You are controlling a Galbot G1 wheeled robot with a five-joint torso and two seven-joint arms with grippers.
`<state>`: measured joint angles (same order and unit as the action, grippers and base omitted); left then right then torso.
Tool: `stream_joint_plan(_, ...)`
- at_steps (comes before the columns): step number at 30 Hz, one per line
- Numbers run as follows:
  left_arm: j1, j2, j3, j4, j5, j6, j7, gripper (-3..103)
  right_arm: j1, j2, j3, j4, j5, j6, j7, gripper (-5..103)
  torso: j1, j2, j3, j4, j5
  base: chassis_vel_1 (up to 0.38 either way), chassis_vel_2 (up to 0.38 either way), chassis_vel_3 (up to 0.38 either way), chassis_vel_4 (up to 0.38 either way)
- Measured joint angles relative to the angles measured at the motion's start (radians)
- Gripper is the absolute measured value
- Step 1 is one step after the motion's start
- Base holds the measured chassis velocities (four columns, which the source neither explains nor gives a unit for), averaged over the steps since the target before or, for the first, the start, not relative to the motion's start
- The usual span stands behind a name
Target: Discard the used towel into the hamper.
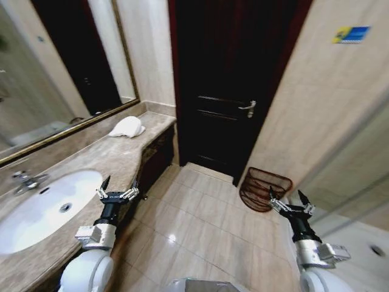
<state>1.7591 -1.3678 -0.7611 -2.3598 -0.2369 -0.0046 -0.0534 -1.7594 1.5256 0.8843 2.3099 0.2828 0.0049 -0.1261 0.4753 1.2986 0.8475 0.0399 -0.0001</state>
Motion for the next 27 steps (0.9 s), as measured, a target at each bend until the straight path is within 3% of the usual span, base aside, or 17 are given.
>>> stream_joint_plan(10, 0.003, -0.005, 0.002, 0.003, 0.008, -0.008, 0.000, 100, -0.001, -0.001, 0.000, -0.009, 0.001, 0.006, -0.004, 100, 0.000, 0.000, 0.000, 0.0002, -0.0001, 0.058, 0.178, 0.173, 0.060)
stream_joint_plan(13, 0.002, -0.005, 0.004, 0.014, 0.017, -0.034, -0.006, 100, -0.004, -0.002, 0.000, -0.012, 0.002, 0.010, -0.006, 100, 0.000, 0.000, 0.000, 0.0002, 0.0000, 0.012, 0.146, 0.124, 0.010)
stream_joint_plan(27, 0.010, -0.011, 0.008, 0.022, 0.032, -0.059, -0.006, 100, -0.002, -0.007, -0.006, -0.026, 0.001, 0.013, -0.014, 100, 0.000, 0.000, 0.000, 0.0000, 0.0000, -0.067, 0.071, 0.075, -0.057)
